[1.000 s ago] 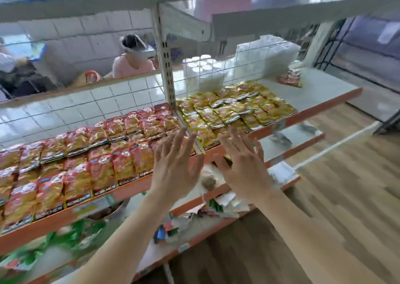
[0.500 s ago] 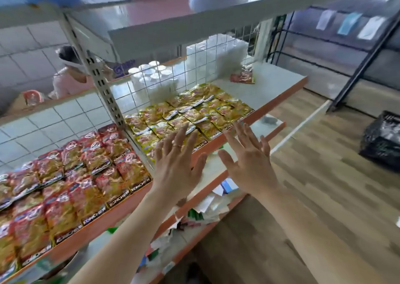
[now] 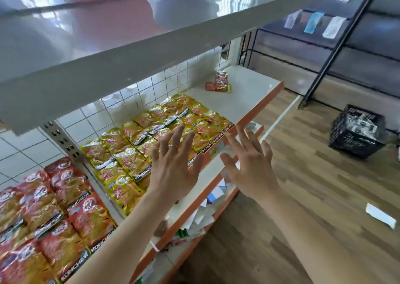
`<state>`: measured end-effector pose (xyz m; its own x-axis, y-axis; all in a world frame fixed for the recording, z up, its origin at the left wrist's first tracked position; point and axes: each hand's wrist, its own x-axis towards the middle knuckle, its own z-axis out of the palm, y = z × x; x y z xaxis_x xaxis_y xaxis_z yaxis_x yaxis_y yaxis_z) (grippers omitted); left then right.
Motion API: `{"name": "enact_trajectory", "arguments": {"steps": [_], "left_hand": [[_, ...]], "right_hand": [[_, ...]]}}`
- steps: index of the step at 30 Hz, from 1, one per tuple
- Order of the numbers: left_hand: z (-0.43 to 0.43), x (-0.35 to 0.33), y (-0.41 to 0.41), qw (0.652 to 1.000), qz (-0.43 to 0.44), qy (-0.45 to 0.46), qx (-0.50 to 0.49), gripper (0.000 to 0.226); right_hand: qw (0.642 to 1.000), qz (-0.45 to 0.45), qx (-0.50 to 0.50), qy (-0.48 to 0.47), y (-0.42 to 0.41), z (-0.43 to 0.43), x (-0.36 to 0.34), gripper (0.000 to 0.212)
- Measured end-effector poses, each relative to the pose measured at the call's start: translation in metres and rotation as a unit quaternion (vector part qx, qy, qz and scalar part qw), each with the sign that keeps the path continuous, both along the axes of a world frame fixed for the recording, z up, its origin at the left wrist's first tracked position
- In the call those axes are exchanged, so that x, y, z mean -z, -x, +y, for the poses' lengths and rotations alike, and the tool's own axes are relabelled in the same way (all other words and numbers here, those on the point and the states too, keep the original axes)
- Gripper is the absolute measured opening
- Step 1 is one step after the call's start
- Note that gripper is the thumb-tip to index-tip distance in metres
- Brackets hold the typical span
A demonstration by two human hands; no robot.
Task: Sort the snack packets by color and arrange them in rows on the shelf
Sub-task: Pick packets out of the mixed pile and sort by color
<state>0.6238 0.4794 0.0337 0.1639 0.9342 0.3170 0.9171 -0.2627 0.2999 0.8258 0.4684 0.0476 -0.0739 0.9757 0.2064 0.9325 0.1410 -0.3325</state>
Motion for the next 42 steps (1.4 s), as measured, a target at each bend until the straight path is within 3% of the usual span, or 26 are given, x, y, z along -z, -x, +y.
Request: {"name": "enact_trajectory", "arguments": {"steps": [10, 16, 24, 28, 35, 42], "left_hand": [[0.052, 0.006, -0.074, 1.0, 0.009, 0.0, -0.011, 0.065], [0.083, 0.004, -0.144, 0.999, 0.012, -0.014, -0.049, 0.064], [0.116, 0.002, -0.216, 0.995, 0.019, -0.008, -0.094, 0.065], [0.132, 0.005, -0.232, 0.993, 0.007, 0.015, -0.114, 0.068], [0.16, 0.043, -0.238, 0.991, 0.005, 0.044, -0.124, 0.062], [0.22, 0.057, -0.242, 0.988, -0.031, 0.058, -0.143, 0.066]], "right_hand": [[1.0, 0.004, -0.023, 0.01, -0.069, 0.061, 0.009, 0.067], [0.998, 0.017, -0.061, -0.024, -0.134, 0.109, 0.007, 0.073], [0.995, 0.019, -0.098, -0.021, -0.196, 0.154, 0.012, 0.061], [0.994, 0.018, -0.109, -0.003, -0.213, 0.175, 0.018, 0.06], [0.99, 0.026, -0.137, 0.028, -0.216, 0.216, 0.041, 0.076], [0.986, -0.015, -0.156, 0.064, -0.209, 0.268, 0.049, 0.077]]}}
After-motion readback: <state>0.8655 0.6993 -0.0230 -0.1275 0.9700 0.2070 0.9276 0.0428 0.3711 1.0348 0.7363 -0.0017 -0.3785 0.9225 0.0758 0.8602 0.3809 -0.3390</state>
